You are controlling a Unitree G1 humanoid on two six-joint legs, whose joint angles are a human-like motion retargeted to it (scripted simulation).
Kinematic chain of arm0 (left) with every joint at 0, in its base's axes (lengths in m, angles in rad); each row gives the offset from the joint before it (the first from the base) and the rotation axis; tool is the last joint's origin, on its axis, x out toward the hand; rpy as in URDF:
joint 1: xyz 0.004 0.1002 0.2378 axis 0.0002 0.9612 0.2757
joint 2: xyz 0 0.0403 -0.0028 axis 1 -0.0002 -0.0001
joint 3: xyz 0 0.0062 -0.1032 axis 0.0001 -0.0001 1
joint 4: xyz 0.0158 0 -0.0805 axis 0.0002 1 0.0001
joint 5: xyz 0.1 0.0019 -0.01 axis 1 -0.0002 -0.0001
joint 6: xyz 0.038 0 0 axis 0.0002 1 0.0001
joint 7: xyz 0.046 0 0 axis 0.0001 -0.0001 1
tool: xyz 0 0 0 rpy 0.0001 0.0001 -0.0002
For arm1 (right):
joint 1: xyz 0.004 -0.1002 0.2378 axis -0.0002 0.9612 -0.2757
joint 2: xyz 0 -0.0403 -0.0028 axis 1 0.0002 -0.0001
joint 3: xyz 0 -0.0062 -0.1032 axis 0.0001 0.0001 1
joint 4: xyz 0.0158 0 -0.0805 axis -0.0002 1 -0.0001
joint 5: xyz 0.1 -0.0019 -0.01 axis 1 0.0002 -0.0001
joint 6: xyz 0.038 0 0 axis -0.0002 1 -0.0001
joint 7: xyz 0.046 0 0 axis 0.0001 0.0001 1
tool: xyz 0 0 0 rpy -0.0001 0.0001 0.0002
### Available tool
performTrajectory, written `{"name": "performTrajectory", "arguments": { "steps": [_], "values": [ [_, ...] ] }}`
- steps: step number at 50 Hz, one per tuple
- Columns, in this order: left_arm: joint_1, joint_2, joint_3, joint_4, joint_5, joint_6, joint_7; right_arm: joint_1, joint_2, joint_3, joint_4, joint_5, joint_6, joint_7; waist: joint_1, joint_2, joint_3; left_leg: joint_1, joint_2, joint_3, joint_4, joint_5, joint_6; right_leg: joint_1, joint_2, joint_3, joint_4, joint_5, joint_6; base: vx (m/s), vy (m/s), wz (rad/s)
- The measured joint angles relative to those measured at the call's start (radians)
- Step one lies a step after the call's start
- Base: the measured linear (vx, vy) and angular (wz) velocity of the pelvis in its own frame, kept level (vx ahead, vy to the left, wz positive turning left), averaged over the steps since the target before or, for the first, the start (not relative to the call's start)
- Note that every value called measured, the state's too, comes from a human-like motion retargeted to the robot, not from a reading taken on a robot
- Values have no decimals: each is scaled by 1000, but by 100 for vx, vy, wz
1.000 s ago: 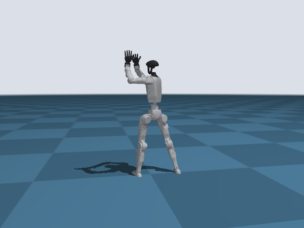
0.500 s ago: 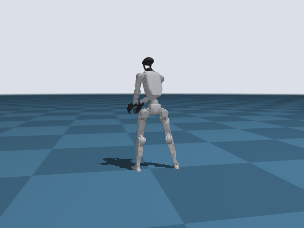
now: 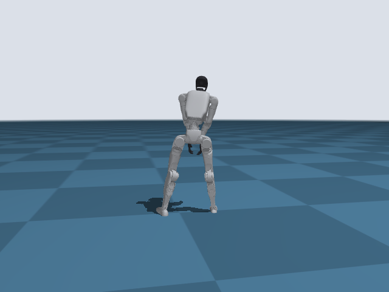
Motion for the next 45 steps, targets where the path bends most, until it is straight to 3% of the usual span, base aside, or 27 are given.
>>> {"name": "performTrajectory", "arguments": {
  "steps": [10, 22, 30, 35, 45],
  "values": [
    [-5, -1, 10, -18, -13, -15, -50, -23, -27, 15, 5, -52, 8, 12, -60, 5, -10, 22, 37, 43, -8, 11, -16, 2, 44, 27, -33, 9, -3, 1, -12, -21],
    [-45, 10, -10, -84, 47, -25, -140, 37, -77, 22, -165, -128, -66, -163, -124, -96, -60, 52, 49, 63, 14, -9, 11, 25, 52, 39, -19, -10, -1, 0, -1, -3],
    [-80, 34, -26, -79, 23, -36, -122, -32, -55, -7, -120, -94, -64, -96, -101, -124, -43, 55, 34, 57, 21, -30, 27, 31, 33, 34, -12, -9, 13, -4, 8, 4],
    [-85, 32, -10, -34, 11, -19, -81, -74, -26, -41, -36, -41, -33, -24, -31, -96, -22, 46, 14, 50, 24, -41, 37, 32, 10, 26, -19, 3, 19, -6, 12, 11],
    [-43, 0, 74, 51, 30, -25, 63, -89, 38, -101, 88, -87, 28, 18, 120, 29, -28, 16, -33, 20, 24, -52, 35, 32, -44, -14, -17, 9, 32, -2, 10, 24]
  ]
}}
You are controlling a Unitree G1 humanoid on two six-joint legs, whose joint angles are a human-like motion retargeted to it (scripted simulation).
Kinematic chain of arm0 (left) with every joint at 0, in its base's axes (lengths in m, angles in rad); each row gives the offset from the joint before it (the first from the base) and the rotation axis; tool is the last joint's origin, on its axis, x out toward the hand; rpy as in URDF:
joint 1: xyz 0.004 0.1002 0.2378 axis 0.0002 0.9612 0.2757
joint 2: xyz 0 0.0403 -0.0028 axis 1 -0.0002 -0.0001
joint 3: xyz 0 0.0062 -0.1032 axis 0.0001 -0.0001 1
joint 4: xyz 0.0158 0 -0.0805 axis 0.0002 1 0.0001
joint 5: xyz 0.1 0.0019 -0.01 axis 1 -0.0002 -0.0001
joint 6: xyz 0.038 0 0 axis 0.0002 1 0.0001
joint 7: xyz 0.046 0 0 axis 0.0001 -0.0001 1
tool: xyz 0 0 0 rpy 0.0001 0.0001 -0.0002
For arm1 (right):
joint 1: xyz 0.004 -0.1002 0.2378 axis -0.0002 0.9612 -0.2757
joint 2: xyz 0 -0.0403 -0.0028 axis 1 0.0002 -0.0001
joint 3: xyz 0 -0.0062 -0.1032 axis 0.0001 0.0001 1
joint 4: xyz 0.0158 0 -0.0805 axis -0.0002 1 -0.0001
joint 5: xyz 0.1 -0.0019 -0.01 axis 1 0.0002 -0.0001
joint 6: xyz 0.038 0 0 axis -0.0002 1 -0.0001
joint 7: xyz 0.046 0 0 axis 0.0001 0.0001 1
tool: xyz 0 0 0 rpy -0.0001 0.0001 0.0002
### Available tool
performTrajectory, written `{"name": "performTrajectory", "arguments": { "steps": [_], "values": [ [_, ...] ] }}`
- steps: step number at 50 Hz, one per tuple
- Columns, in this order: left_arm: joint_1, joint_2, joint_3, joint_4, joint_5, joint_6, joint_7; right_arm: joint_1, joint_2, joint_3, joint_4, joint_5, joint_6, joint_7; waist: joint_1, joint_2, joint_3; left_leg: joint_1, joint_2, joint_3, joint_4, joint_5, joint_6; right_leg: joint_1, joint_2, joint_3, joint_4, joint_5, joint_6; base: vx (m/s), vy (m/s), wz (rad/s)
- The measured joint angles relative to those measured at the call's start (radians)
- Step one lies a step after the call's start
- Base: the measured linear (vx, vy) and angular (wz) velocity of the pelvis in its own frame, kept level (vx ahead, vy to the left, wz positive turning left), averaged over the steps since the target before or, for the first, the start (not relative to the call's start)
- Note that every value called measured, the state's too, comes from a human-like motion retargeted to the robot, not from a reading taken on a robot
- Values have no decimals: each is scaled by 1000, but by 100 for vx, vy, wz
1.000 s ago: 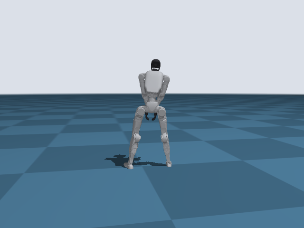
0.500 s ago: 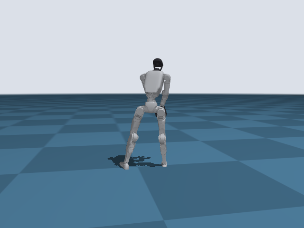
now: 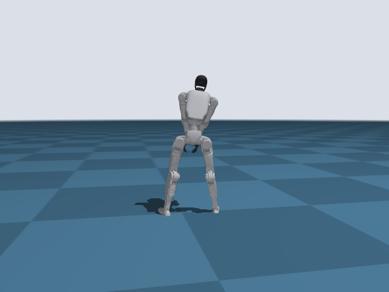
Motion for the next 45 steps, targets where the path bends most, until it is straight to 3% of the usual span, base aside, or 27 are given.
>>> {"name": "performTrajectory", "arguments": {
  "steps": [5, 18, 20, 23, 27, 34, 45],
  "values": [
    [23, 27, -30, -1, 33, 15, -57, 32, 23, -11, -20, 2, -10, -23, 17, -3, -11, -10, -14, -16, 2, -3, 1, 2, -16, -14, 2, -1, 11, 0, 3, 11],
    [-38, -4, -101, -29, 128, 61, -96, 51, -37, -12, -78, 130, -61, -72, -56, -180, 11, -15, -17, -28, 8, -3, 7, 10, -26, -54, 6, -12, 12, 0, 0, 0],
    [-10, 22, -145, -92, 105, 33, -82, 37, -45, 29, -81, 150, -62, -52, -88, -198, 17, -27, -15, -29, 9, -2, 6, 2, -27, -76, 7, -10, 9, 0, 0, 0],
    [-57, 4, -141, -53, 115, 69, -110, 30, -54, 4, -82, 177, -64, -66, -60, -205, 22, -31, -15, -33, 3, 4, 6, 0, -33, -109, 9, -8, 8, 0, 0, 0],
    [-40, 38, -182, -91, 101, 60, -107, 11, -43, 20, -75, 200, -63, -52, -53, -177, 31, -48, -17, -47, -6, 14, 3, -8, -40, -148, 14, 3, 10, 1, 0, 15],
    [-35, 57, -141, -51, 109, 75, -80, -7, 7, -16, -39, 184, -49, -57, 53, -63, 22, -44, -18, -63, -15, 25, 1, 4, -41, -167, 16, 9, 14, 3, -2, 5],
    [28, 100, -119, -90, 85, 78, -79, 24, 41, -7, -60, 155, -40, -46, 120, 58, -53, -33, 1, -80, -2, 26, 1, 24, -27, -182, 42, -27, -5, 8, -4, 8]
  ]
}}
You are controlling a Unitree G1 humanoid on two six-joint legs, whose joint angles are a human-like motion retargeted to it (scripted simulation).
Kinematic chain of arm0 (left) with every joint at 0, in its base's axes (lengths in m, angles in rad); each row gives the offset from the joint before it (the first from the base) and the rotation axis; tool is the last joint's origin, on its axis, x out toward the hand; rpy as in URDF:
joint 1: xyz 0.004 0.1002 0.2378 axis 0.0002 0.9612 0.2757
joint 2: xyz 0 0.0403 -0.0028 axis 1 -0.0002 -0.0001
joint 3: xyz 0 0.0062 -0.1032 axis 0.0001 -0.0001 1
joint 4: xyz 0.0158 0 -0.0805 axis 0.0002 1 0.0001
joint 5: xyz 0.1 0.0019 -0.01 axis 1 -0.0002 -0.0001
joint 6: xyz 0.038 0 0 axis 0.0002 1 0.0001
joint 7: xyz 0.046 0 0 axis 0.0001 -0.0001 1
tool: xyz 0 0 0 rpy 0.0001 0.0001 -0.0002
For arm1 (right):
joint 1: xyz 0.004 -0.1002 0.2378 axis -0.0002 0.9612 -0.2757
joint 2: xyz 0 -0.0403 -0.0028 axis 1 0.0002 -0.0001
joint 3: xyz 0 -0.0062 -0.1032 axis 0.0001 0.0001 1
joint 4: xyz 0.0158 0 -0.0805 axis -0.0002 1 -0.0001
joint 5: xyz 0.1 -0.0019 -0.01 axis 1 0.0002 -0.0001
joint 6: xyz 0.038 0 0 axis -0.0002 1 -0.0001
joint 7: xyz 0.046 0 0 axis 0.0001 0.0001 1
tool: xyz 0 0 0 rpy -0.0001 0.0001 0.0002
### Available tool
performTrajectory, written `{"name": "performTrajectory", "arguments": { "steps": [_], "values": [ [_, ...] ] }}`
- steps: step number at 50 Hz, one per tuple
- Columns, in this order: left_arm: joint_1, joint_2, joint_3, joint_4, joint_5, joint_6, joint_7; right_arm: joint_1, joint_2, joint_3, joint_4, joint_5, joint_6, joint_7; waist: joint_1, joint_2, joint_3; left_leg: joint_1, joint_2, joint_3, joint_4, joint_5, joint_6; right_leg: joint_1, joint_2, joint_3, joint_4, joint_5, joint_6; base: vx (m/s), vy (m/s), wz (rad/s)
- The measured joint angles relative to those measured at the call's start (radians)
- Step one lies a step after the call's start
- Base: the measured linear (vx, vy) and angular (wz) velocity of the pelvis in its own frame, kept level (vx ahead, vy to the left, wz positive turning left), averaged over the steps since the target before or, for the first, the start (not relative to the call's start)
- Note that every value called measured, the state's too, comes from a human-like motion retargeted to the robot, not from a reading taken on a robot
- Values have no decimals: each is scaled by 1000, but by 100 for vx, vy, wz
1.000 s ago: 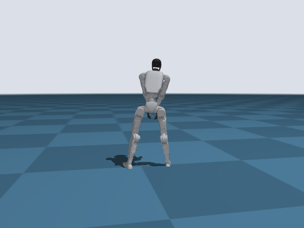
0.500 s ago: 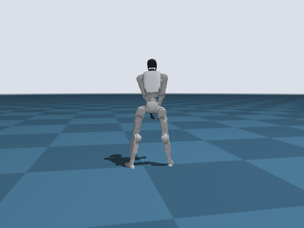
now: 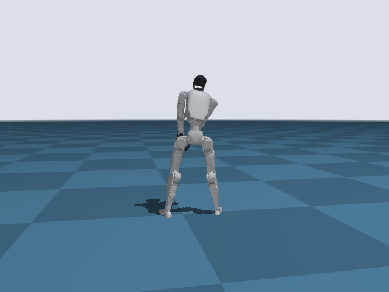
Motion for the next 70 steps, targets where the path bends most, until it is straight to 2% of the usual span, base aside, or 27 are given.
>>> {"name": "performTrajectory", "arguments": {
  "steps": [10, 16, 18, 25, 33, 36, 38, 40, 43, 45, 47, 52, 56, 61, 65, 70],
  "values": [
    [-13, -38, 51, 10, 7, -10, 4, 4, -27, 11, -4, -35, -9, -25, -74, -2, 11, 24, 42, 38, 2, 4, -6, -22, 40, 43, 32, -26, -39, 2, -7, -22],
    [-25, -68, 47, 29, 17, -18, -8, 32, -53, 9, -38, -53, -26, -43, -166, -48, 13, 42, 66, 91, -13, 15, -20, -36, 72, 81, 3, -15, -33, 0, -10, -41],
    [-9, -60, 37, 0, 8, -42, -14, 36, -62, 34, -58, -66, -35, -43, -209, -69, 17, 48, 72, 111, -16, 16, -23, -38, 81, 93, -13, -6, -26, 1, -10, -45],
    [-57, -97, 69, 1, -4, -64, -65, 87, -131, 52, -199, -141, -60, -100, -288, -145, -7, 80, 91, 177, -11, 13, -19, -33, 109, 140, -55, 15, -9, 3, -9, -44],
    [-38, -114, -59, -164, 117, -83, -45, 195, -306, 35, -433, -65, -118, 87, -340, -161, -46, 104, 96, 193, 4, 0, 3, -11, 114, 146, -56, 3, -2, 6, -3, -9],
    [18, -97, -74, -245, 64, -97, -118, 244, -355, 7, -489, 3, -118, 152, -332, -157, -73, 108, 94, 188, 13, -5, 9, 0, 108, 139, -48, -6, -2, 7, 1, 13],
    [64, -92, -70, -271, -4, -96, -180, 284, -374, -14, -520, 48, -110, 205, -322, -158, -100, 96, 97, 182, 51, -26, 27, -28, 95, 125, 38, -48, 25, 9, 4, 22],
    [89, -93, -42, -282, -79, -95, -183, 305, -386, -10, -541, 76, -90, 225, -305, -153, -119, 103, 89, 176, 36, -16, 22, 8, 96, 127, -30, -22, -1, 3, 2, 9],
    [137, -91, -25, -309, -83, -91, -154, 352, -411, 11, -589, 32, -67, 254, -276, -148, -149, 102, 82, 160, 50, -29, 36, 22, 83, 111, -21, -31, 5, 5, 6, 27],
    [194, -70, -53, -362, -17, -90, -144, 406, -436, 17, -643, -32, -65, 275, -253, -149, -183, 79, 81, 145, 90, -58, 61, -21, 62, 89, 87, -78, 48, 6, 10, 42],
    [249, -13, -75, -462, 77, -91, -120, 448, -474, 23, -703, -89, -62, 260, -229, -139, -197, 82, 70, 125, 68, -52, 53, 27, 62, 79, 1, -47, 22, 2, 10, 45],
    [434, 248, -105, -786, 316, -116, -165, 619, -579, -54, -879, -159, -87, 269, -162, -139, -231, 67, 46, 72, 74, -79, 65, 41, 29, 29, 32, -64, 39, 3, 14, 54],
    [589, 449, -7, -956, 383, -143, -135, 761, -633, -165, -957, -187, -101, 243, -104, -157, -233, 55, 17, 35, 79, -96, 71, 51, -6, -5, 57, -71, 39, 2, 19, 48],
    [800, 612, 233, -1052, 345, -128, -153, 918, -667, -319, -983, -291, -78, 210, -34, -189, -216, 30, -20, 2, 102, -115, 62, 60, -50, -33, 62, -65, 28, 0, 22, 33],
    [947, 657, 420, -1088, 228, -99, -251, 1012, -639, -409, -964, -335, -57, 233, 15, -212, -203, 3, -40, -17, 123, -125, 28, 54, -72, -43, 68, -63, 24, -3, 23, 25],
    [947, 563, 464, -881, 148, -83, -274, 1001, -554, -360, -778, -332, -31, 221, 39, -215, -195, -23, -40, -48, 139, -133, -24, 32, -69, -34, 126, -83, 20, -4, 19, 29]
  ]
}}
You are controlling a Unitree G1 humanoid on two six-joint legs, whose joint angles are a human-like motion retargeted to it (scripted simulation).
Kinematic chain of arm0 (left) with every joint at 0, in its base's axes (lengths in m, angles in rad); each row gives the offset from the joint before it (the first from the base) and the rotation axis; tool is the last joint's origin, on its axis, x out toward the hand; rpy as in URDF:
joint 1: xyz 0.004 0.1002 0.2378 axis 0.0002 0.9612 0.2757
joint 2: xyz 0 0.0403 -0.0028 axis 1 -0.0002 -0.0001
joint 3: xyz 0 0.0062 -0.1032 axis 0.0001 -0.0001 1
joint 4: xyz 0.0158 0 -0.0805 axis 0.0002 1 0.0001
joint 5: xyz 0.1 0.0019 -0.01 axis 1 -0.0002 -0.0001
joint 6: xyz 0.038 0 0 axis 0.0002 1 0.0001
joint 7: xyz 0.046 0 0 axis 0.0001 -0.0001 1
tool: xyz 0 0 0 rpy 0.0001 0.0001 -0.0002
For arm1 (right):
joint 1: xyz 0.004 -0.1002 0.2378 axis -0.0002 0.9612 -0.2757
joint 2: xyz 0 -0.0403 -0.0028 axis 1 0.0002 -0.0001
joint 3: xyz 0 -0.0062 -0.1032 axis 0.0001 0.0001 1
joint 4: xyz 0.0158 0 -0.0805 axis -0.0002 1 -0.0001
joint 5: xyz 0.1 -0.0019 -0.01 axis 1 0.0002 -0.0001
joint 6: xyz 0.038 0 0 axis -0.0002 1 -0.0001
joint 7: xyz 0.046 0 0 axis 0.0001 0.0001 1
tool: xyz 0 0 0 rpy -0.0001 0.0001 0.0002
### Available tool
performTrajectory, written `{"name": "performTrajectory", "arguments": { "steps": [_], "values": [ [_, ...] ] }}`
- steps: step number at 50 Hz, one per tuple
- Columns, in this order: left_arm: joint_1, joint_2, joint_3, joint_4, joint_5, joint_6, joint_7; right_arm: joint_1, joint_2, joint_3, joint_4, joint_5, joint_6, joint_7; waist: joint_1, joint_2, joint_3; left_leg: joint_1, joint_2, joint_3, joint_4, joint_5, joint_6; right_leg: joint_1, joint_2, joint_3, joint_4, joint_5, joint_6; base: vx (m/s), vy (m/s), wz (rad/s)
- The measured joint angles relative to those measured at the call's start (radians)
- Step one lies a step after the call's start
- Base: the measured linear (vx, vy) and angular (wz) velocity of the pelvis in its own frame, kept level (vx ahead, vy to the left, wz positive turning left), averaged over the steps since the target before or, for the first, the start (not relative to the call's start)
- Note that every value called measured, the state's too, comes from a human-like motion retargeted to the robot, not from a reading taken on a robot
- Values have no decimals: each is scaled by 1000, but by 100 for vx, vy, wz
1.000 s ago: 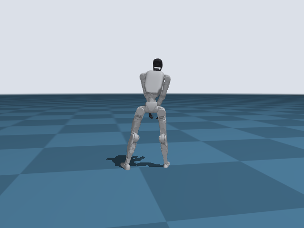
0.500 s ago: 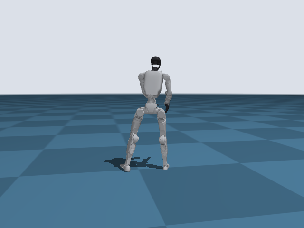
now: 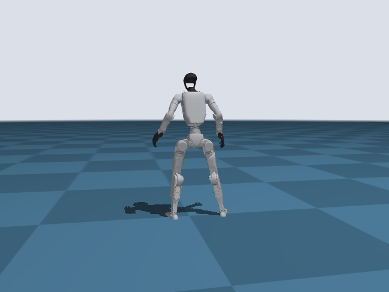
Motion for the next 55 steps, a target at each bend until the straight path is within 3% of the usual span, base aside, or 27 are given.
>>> {"name": "performTrajectory", "arguments": {
  "steps": [5, 8, 12, 17, 23, 28, 35, 39, 43, 45, 48, 50, 55],
  "values": [
    [-108, -117, 11, 292, -175, 32, 68, -82, 47, 75, 137, 39, 12, -139, -24, 15, -4, -10, 5, -36, -14, 8, -19, -19, 20, 14, 72, -16, -1, -2, 10, 34],
    [-102, -132, -15, 272, -215, -9, 117, -82, 55, 73, 78, 96, -31, -177, -33, 16, -7, -1, 3, -42, -29, 18, -18, -10, 26, 10, 78, -24, -6, 0, 1, 8],
    [-119, -138, -112, 232, -156, -61, 184, -114, 59, 106, 55, 89, -59, -210, -14, 20, -16, 9, 6, -34, -20, 21, -19, 16, 26, -15, 54, -39, -23, -1, -6, -12],
    [-274, -180, -266, 298, -45, -24, 241, -257, 86, 206, 126, 86, -60, -292, 33, 36, -26, 37, 9, 10, -22, 26, 15, 32, 20, -27, 26, -50, -40, -3, -15, -41],
    [-513, -289, -438, 393, 28, -5, 299, -478, 136, 336, 164, 69, -69, -254, 13, 78, -36, 58, 37, 30, -11, 21, 69, 43, 42, -14, 17, -50, -44, -6, -22, -25],
    [-734, -433, -542, 534, -30, -2, 330, -679, 212, 458, 272, 34, -45, -215, -46, 114, -22, 39, 58, 14, 38, 19, 89, 57, 67, -4, -6, -46, -44, -10, -20, -6],
    [-1002, -602, -526, 752, -308, 60, 252, -906, 333, 482, 462, 348, 0, -74, -134, 186, 77, 29, 103, 37, 84, 32, 86, 33, 115, 63, -20, -36, -63, -12, -11, -48],
    [-1084, -629, -518, 836, -328, 53, 336, -998, 385, 427, 544, 395, -20, -151, -190, 203, 154, 57, 126, 104, 37, 56, 92, -9, 146, 119, -37, -21, -55, -13, -7, -92],
    [-1090, -617, -512, 839, -346, 65, 295, -1026, 400, 404, 572, 321, -15, -240, -226, 188, 215, 94, 130, 184, -39, 91, 84, -36, 168, 163, -93, 12, -31, -9, -6, -87],
    [-1077, -619, -513, 843, -366, 81, 246, -1015, 400, 399, 584, 294, 5, -237, -225, 160, 235, 117, 121, 226, -74, 100, 66, -111, 155, 178, 26, -32, 87, -4, -5, -79],
    [-1069, -641, -473, 892, -413, 102, 217, -1022, 402, 429, 651, 274, 56, -208, -243, 129, 254, 125, 110, 267, -108, 120, 48, -120, 158, 192, -22, -9, 114, -4, -6, -54],
    [-1069, -662, -421, 941, -453, 109, 220, -1043, 412, 462, 728, 264, 95, -181, -267, 133, 261, 117, 130, 282, -118, 134, 44, -63, 194, 204, -196, 89, 23, -3, -8, -37],
    [-1039, -677, -355, 968, -482, 95, 202, -1064, 432, 465, 831, 176, 135, -156, -307, 102, 273, 106, 152, 309, -113, 139, 39, -89, 220, 222, -205, 110, -17, 1, -9, -27]
  ]
}}
